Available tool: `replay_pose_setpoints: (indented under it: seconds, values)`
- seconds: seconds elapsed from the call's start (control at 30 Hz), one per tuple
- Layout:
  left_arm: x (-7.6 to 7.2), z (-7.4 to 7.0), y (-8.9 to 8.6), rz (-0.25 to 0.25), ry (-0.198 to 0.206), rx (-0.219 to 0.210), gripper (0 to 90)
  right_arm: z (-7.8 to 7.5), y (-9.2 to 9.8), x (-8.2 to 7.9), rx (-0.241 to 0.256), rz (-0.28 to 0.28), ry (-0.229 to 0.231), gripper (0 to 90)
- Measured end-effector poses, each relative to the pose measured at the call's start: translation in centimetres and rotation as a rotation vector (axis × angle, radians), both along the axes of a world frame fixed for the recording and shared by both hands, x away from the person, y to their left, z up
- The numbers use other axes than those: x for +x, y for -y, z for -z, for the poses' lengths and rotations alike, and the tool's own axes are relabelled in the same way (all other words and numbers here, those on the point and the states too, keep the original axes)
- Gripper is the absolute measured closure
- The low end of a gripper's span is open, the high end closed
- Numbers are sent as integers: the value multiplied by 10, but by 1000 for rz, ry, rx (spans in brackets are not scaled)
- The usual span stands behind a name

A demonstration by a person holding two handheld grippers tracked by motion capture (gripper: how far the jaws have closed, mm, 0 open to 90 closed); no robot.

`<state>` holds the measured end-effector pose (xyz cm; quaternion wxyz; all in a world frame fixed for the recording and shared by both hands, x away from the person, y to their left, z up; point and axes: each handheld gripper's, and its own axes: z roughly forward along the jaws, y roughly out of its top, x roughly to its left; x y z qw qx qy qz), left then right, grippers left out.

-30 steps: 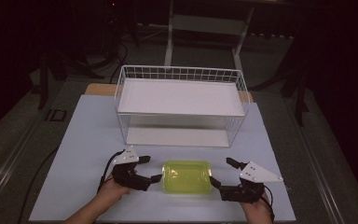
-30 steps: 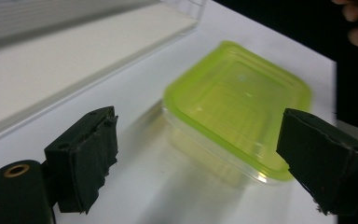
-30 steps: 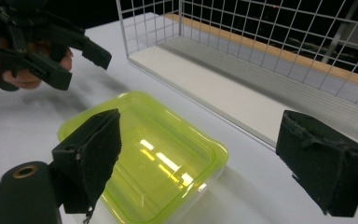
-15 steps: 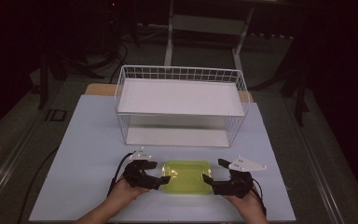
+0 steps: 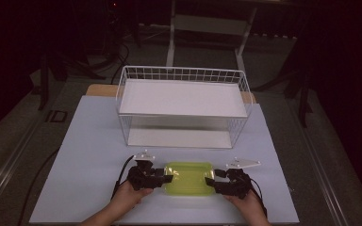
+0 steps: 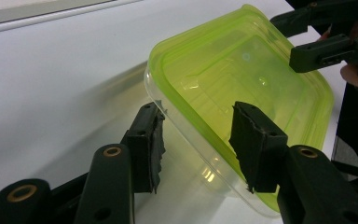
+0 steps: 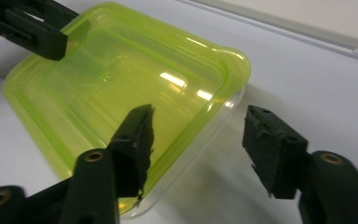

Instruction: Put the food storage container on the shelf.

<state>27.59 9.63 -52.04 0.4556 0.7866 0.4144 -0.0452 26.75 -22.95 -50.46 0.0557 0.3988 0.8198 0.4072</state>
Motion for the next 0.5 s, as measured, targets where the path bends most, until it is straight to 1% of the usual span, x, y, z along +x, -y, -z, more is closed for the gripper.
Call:
replay_pose_setpoints:
  seconds: [0.07, 0.2, 0.27, 0.3, 0.33, 0.43, 0.5]
  values:
    - [0, 0, 0, -1, -11, -5, 572, -1, 0, -1, 9, 15, -25, 526]
    - [-2, -2, 0, 6, -6, -5, 598, -2, 0, -1, 28, 33, -75, 565]
    - [-3, -2, 1, 1, -12, -10, 610, -4, -1, -2, 17, 33, -71, 572]
    - [-4, -3, 1, 3, -11, -9, 617, -4, -1, -3, 17, 36, -72, 595]
    - [-5, -4, 1, 3, -7, -8, 624, -5, 0, -3, 23, 47, -76, 623]
    - [-9, -7, 2, -2, 1, 4, 645, -7, 1, -5, 47, 59, -102, 648]
    - [-11, -9, 3, -2, 5, 12, 653, -8, 1, -6, 47, 64, -109, 657]
